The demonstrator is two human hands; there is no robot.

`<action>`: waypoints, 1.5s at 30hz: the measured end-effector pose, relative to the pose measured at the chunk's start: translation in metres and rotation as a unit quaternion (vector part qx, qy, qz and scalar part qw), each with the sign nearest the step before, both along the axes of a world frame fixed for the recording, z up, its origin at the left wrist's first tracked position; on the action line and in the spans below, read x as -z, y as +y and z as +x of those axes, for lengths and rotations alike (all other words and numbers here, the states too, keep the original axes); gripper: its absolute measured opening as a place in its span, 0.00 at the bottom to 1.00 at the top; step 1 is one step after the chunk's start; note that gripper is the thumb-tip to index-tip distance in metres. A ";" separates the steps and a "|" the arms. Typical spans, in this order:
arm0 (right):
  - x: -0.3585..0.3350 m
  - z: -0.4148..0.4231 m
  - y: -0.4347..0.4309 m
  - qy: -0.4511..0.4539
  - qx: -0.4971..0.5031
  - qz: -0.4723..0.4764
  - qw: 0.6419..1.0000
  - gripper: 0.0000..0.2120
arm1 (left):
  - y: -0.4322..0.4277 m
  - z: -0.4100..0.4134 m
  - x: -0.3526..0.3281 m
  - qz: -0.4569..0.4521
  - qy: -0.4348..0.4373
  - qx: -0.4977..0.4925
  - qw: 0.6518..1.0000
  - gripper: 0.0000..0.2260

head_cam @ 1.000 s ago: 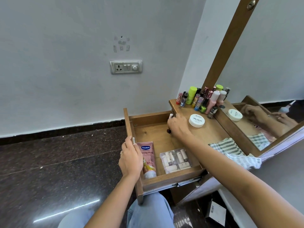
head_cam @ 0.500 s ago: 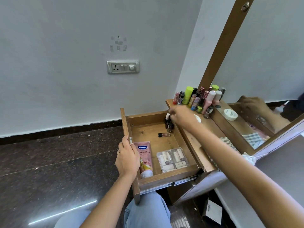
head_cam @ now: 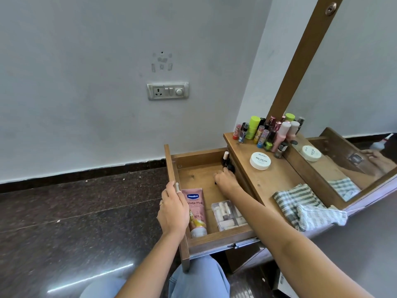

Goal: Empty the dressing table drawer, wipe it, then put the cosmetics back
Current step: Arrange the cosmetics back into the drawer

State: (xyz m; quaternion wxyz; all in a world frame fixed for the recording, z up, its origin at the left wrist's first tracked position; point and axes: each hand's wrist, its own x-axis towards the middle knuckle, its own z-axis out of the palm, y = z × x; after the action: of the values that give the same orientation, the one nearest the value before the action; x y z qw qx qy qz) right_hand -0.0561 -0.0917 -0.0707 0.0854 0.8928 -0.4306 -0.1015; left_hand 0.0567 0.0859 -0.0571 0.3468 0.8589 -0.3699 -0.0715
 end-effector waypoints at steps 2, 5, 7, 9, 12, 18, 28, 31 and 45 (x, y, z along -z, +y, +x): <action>0.000 -0.001 0.001 0.003 0.014 0.008 1.000 0.17 | 0.000 0.000 0.000 0.000 0.003 0.000 1.000 0.17; -0.009 0.000 0.002 -0.014 0.037 0.021 0.999 0.15 | -0.001 0.001 0.001 0.000 0.000 0.000 1.000 0.17; -0.020 0.001 0.000 0.002 0.023 0.010 1.000 0.16 | -0.001 0.001 0.002 -0.001 -0.001 0.000 1.000 0.17; -0.032 -0.001 -0.003 0.032 -0.002 0.003 0.999 0.15 | -0.002 0.001 0.002 -0.004 0.002 -0.003 1.000 0.16; -0.046 -0.006 -0.008 0.091 -0.039 -0.026 0.995 0.16 | 0.000 -0.001 0.000 -0.008 0.005 -0.003 1.000 0.16; -0.052 -0.010 -0.017 0.216 -0.142 -0.094 0.961 0.14 | 0.001 -0.001 -0.003 -0.006 0.007 -0.002 1.000 0.16; -0.047 -0.010 -0.024 0.256 -0.145 -0.122 0.948 0.13 | 0.001 0.000 -0.002 -0.007 0.007 -0.004 1.000 0.16; -0.046 -0.013 -0.024 0.233 -0.147 -0.123 0.953 0.13 | 0.001 0.000 -0.002 -0.006 0.009 -0.004 1.000 0.16; 0.009 -0.003 0.019 -0.227 0.273 0.114 0.928 0.18 | 0.001 0.000 -0.001 -0.003 0.000 -0.002 1.000 0.16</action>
State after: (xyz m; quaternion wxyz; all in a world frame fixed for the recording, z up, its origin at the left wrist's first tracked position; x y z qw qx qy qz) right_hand -0.0588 -0.0729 -0.0794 -0.1481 0.7439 -0.6508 0.0356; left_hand 0.0564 0.0872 -0.0563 0.3497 0.8585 -0.3687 -0.0698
